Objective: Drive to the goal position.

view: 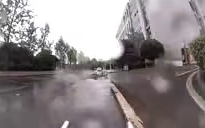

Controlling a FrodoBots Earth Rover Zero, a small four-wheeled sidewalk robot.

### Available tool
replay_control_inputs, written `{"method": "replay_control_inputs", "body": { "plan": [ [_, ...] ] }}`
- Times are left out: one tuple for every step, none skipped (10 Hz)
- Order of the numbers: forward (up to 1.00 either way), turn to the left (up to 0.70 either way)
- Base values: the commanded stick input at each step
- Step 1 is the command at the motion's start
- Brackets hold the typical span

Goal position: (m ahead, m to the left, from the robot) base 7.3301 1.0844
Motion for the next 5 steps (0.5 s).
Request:
{"method": "replay_control_inputs", "body": {
  "plan": [
    [0.45,-0.27],
    [0.45,-0.27],
    [0.45,-0.27],
    [0.45,-0.27],
    [0.45,0.00]
  ]
}}
